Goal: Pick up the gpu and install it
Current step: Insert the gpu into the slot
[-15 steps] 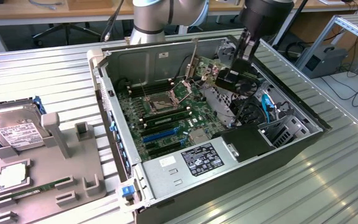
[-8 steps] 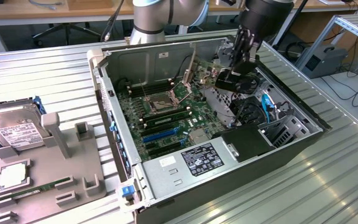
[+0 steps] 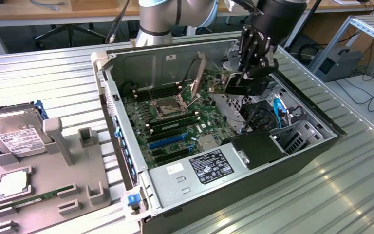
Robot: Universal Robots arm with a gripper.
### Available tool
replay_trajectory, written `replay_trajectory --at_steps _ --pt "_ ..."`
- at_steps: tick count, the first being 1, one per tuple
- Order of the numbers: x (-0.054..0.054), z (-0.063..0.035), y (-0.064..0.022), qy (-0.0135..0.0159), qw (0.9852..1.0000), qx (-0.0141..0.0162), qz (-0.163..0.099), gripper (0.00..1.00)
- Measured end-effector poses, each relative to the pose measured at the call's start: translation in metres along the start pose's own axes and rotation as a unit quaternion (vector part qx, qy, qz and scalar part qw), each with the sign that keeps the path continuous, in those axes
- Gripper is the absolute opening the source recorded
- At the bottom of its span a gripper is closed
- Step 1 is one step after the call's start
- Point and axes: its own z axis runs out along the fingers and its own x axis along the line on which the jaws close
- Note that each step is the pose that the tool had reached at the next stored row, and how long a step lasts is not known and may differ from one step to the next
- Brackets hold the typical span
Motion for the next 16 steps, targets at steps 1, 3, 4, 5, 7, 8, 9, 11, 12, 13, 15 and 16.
replay_trajectory --at_steps 1,3,4,5,7,8,9,11,12,13,15,16 --pt "0.0000 0.0002 0.0000 0.0007 0.9999 -0.0005 -0.017 0.27" --pt "0.0000 0.0004 0.0000 0.0019 0.9990 -0.0012 -0.045 0.27" --pt "0.0000 0.0006 0.0000 0.0023 0.9984 -0.0015 -0.056 0.27" --pt "0.0000 0.0007 0.0000 0.0028 0.9977 -0.0019 -0.067 0.27" --pt "0.0000 0.0010 0.0000 0.0035 0.9963 -0.0024 -0.086 0.27" --pt "-0.0001 0.0009 0.0000 0.0041 0.9953 -0.0027 -0.097 0.27" --pt "-0.0001 0.0009 0.0000 0.0044 0.9948 -0.0028 -0.102 0.27" --pt "-0.0001 0.0010 0.0000 0.0043 0.9948 -0.0028 -0.102 0.27" --pt "-0.0001 0.0010 0.0000 0.0043 0.9948 -0.0028 -0.102 0.27" --pt "-0.0001 0.0010 0.0000 0.0043 0.9948 -0.0028 -0.102 0.27" --pt "-0.0001 0.0010 0.0000 0.0043 0.9948 -0.0029 -0.102 0.27" --pt "-0.0001 0.0010 0.0000 0.0043 0.9948 -0.0028 -0.102 0.27"
